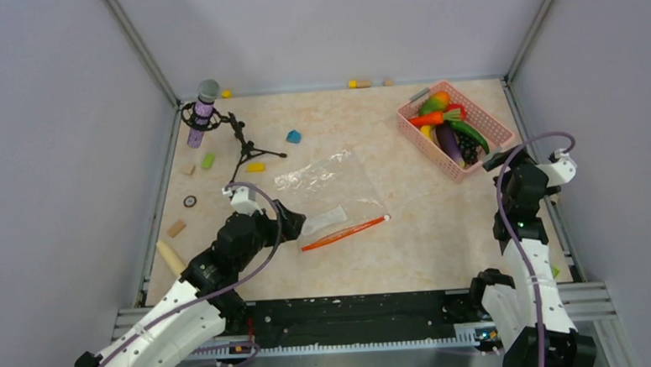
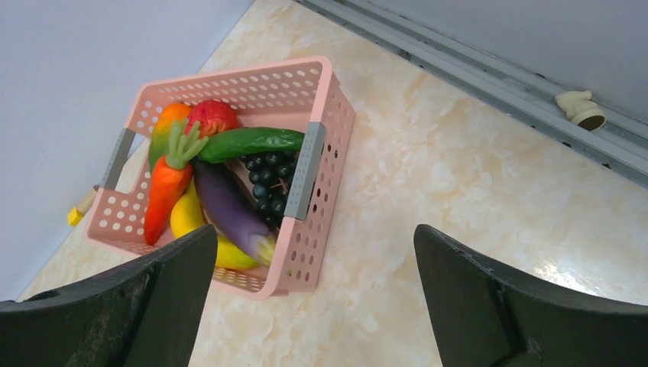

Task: Place the food in the zip-top bag and seal the zipper
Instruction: Pick up the zipper food storage bag at the center of the board, then move the bin to the center of the board.

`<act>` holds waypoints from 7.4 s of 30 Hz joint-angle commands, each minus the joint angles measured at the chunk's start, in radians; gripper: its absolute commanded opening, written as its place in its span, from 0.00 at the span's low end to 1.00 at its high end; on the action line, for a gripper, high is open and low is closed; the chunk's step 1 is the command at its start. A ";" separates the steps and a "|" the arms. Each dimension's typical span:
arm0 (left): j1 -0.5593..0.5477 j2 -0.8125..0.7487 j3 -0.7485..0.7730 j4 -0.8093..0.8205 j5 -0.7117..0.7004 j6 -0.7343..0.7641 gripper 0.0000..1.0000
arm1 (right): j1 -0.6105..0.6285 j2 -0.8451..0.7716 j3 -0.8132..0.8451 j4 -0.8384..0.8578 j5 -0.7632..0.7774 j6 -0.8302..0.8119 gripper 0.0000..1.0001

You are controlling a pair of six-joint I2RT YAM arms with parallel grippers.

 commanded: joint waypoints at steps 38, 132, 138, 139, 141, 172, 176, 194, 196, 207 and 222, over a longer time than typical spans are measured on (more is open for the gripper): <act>-0.445 0.953 0.497 -0.126 -0.394 0.391 0.95 | -0.005 0.072 0.205 -0.193 -0.704 -0.056 0.98; -0.463 0.359 0.460 -0.553 -0.862 -0.414 0.00 | 1.193 0.522 0.230 0.216 0.101 0.005 0.00; -0.435 0.380 0.506 -0.803 -0.971 -0.621 0.00 | 1.169 0.426 0.236 -0.019 -0.022 -0.027 0.00; -0.428 0.384 0.512 -0.807 -0.966 -0.616 0.00 | 1.165 0.405 0.234 -0.044 -0.042 -0.037 0.00; -0.421 0.398 0.512 -0.776 -0.952 -0.570 0.00 | 1.164 0.362 0.216 -0.052 -0.087 -0.074 0.00; -0.421 0.435 0.380 -0.263 -0.643 -0.137 0.00 | 0.688 0.269 0.495 -0.334 -0.011 -0.265 0.99; -0.420 0.424 0.367 -0.244 -0.635 -0.133 0.00 | 0.523 0.465 0.570 -0.318 -0.113 -0.380 0.99; -0.420 0.467 0.360 -0.203 -0.604 -0.110 0.00 | 0.382 1.030 0.778 -0.270 -0.411 -0.574 0.80; -0.420 0.467 0.358 -0.203 -0.603 -0.110 0.00 | 0.384 1.016 0.746 -0.239 -0.478 -0.576 0.75; -0.421 0.476 0.363 -0.203 -0.571 -0.113 0.00 | 0.425 0.850 0.525 -0.099 -0.559 -0.466 0.28; -0.420 0.470 0.377 -0.245 -0.610 -0.142 0.00 | 0.788 0.462 0.128 -0.170 -0.207 -0.090 0.13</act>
